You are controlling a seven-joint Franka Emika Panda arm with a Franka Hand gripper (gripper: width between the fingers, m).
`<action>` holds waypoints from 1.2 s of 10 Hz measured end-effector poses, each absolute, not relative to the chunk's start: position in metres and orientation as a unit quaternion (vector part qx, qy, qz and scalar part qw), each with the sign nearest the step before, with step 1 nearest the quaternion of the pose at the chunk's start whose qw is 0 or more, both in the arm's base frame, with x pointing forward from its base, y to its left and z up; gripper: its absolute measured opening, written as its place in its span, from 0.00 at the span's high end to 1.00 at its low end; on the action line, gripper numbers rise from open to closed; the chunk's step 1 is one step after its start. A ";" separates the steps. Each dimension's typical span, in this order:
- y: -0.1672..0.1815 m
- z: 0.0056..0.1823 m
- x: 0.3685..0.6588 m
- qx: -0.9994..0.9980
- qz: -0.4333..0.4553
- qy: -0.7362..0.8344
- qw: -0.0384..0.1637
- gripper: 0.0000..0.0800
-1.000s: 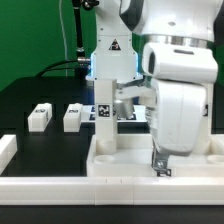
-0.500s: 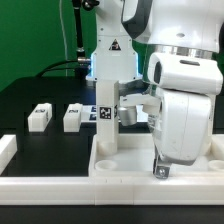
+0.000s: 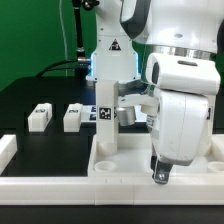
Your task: Assemble desk
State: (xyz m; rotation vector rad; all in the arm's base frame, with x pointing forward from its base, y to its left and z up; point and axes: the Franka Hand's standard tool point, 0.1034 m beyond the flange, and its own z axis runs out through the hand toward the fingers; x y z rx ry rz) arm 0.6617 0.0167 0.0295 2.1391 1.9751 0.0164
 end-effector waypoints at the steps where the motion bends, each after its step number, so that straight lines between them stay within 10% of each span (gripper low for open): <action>1: 0.016 0.029 0.662 0.730 0.006 0.674 0.115 0.43; 3: 0.016 0.029 0.662 0.730 0.005 0.673 0.115 0.20; 7: 0.015 0.032 0.663 0.732 0.006 0.671 0.116 0.19; 12: -0.027 0.133 0.676 0.811 -0.023 0.573 0.117 0.19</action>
Offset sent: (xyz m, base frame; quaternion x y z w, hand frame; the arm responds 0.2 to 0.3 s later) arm 0.0000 0.0000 0.0000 0.0000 0.0000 0.0000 1.0000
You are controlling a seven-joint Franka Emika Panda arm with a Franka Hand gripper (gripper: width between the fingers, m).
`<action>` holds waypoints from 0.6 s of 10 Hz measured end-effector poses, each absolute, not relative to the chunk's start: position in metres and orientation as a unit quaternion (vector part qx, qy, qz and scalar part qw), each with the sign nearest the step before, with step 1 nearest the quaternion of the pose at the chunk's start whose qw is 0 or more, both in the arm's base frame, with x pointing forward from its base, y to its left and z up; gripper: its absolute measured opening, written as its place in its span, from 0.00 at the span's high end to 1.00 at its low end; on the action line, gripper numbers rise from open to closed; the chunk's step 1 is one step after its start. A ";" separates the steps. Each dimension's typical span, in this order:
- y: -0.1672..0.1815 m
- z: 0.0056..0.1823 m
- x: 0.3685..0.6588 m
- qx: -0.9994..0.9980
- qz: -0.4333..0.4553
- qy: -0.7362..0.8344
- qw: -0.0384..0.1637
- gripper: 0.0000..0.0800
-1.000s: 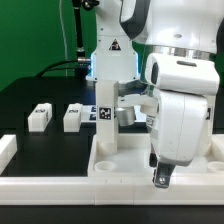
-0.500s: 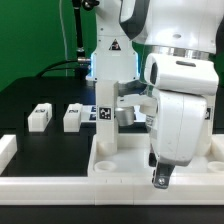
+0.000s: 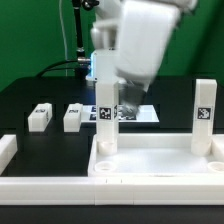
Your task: Assemble desk
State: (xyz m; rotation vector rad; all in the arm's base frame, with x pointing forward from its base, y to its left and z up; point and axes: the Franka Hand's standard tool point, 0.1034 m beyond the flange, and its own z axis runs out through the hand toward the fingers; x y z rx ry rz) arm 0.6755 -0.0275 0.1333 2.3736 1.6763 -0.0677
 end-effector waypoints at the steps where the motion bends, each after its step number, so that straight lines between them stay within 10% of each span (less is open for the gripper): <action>1: -0.026 0.130 0.675 0.828 -0.019 0.547 0.117 0.19; 6: -0.064 0.134 0.638 0.915 0.007 0.393 0.088 0.19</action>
Offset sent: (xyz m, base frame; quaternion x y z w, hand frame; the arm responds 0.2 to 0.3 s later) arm 0.0000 0.0000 0.0000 0.0000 0.0000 0.1938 0.9810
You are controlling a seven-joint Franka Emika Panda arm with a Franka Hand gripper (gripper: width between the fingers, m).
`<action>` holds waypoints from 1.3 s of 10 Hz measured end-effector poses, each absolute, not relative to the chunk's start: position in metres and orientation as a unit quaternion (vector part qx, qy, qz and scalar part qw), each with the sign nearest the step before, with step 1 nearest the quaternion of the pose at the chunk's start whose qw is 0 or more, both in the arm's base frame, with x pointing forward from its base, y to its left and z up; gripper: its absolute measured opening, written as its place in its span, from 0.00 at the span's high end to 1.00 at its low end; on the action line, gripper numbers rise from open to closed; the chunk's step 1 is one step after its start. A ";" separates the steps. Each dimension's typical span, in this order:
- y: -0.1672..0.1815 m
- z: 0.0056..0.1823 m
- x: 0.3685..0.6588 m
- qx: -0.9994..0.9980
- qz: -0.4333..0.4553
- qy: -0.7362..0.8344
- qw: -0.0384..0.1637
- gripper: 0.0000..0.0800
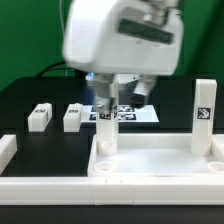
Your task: Assemble desk
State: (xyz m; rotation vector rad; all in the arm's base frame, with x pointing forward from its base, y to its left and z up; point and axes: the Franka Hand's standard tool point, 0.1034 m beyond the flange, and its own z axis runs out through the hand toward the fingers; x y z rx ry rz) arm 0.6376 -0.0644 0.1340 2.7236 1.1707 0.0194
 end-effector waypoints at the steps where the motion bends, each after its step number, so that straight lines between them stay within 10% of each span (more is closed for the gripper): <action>1: -0.081 0.142 0.628 0.924 0.007 0.374 0.084 0.19; 7: -0.109 0.142 0.608 0.984 0.004 0.162 0.069 0.19; 13: -0.180 0.121 0.547 0.996 -0.024 -0.089 -0.009 0.19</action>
Offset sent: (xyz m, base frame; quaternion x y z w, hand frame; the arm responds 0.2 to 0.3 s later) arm -0.0119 0.0187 -0.0105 0.0206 0.0025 0.2365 0.9714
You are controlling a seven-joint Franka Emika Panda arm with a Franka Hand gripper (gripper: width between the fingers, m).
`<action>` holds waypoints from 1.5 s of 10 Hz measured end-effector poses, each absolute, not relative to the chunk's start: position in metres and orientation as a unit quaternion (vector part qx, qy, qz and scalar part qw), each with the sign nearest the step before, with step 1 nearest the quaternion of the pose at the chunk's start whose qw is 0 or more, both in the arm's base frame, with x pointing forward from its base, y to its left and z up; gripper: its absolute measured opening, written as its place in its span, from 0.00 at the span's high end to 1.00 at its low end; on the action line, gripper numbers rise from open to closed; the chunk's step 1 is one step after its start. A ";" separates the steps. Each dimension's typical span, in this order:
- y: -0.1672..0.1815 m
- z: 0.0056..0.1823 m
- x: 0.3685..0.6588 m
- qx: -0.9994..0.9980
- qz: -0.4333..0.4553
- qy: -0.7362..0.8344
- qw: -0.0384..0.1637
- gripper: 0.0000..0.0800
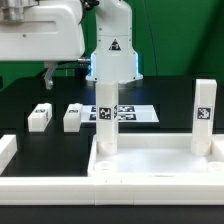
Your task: Assemble desk
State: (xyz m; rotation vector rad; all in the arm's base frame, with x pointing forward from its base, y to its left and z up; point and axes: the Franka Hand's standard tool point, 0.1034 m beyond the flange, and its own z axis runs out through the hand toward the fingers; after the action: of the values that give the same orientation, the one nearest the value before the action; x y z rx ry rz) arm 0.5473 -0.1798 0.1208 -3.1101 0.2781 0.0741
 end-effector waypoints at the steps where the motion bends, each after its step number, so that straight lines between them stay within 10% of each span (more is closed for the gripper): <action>1: -0.178 0.121 0.547 -0.996 0.026 0.087 0.010 0.19; 3: -0.178 0.117 0.540 -0.995 0.045 0.091 0.022 0.19; 7: -0.181 0.088 0.475 -0.945 0.267 0.139 0.128 0.19; 15: -0.154 0.066 0.453 -0.892 0.404 0.139 0.145 0.19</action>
Offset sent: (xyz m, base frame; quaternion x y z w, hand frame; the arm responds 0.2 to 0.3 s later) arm -0.0297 -0.0064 -0.0238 0.1215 -0.0878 0.0826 0.9852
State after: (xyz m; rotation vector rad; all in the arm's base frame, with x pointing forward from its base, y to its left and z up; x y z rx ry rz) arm 0.4528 -0.1542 0.0660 -2.5712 0.4013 1.1649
